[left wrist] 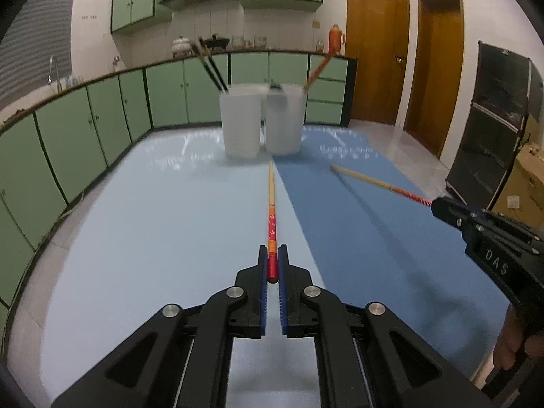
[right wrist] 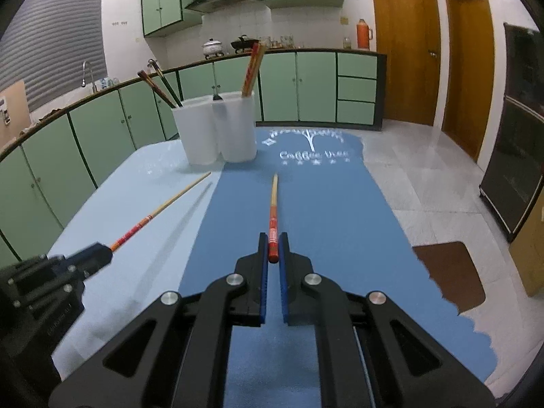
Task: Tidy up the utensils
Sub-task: 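Grasp a red chopstick with right tool while left tool grasps the other red chopstick, then lift both red chopsticks and carry them above the white holder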
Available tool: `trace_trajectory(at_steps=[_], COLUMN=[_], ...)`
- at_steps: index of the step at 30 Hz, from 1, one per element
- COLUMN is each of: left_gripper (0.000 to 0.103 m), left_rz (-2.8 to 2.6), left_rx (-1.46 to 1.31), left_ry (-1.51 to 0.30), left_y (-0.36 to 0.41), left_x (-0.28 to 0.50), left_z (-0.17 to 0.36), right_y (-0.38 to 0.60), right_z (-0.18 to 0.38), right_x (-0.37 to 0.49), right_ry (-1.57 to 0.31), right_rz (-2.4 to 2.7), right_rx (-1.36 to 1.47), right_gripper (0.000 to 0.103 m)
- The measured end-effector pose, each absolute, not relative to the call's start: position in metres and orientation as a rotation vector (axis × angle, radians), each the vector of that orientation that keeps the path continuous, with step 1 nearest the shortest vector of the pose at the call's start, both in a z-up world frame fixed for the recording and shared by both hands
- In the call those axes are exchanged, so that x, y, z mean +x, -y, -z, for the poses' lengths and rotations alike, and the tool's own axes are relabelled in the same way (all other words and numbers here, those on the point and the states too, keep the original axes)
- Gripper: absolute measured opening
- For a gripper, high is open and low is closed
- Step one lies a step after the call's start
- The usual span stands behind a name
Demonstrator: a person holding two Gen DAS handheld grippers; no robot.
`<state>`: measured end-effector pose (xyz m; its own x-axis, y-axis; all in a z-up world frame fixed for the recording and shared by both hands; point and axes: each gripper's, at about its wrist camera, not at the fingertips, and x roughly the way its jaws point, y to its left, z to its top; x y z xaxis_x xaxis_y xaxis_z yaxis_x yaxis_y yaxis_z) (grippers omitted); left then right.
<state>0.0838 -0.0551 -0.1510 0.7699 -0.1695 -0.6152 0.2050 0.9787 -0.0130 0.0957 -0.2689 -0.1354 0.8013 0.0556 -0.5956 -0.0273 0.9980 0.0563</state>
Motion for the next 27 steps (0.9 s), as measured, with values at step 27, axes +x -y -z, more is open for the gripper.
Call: trace_trajectory(at_steps=[27], left_gripper=[0.006], left_rz=[0.295], left_rx=[-0.009], left_ry=[-0.357], left_y=[0.039], left_x=[0.111], left_z=[-0.005], right_y=[0.29], right_z=[-0.012], right_x=[0.157], right_ry=[-0.527], right_rz=[-0.226], right_rx=[0.147], right_gripper=[0.005])
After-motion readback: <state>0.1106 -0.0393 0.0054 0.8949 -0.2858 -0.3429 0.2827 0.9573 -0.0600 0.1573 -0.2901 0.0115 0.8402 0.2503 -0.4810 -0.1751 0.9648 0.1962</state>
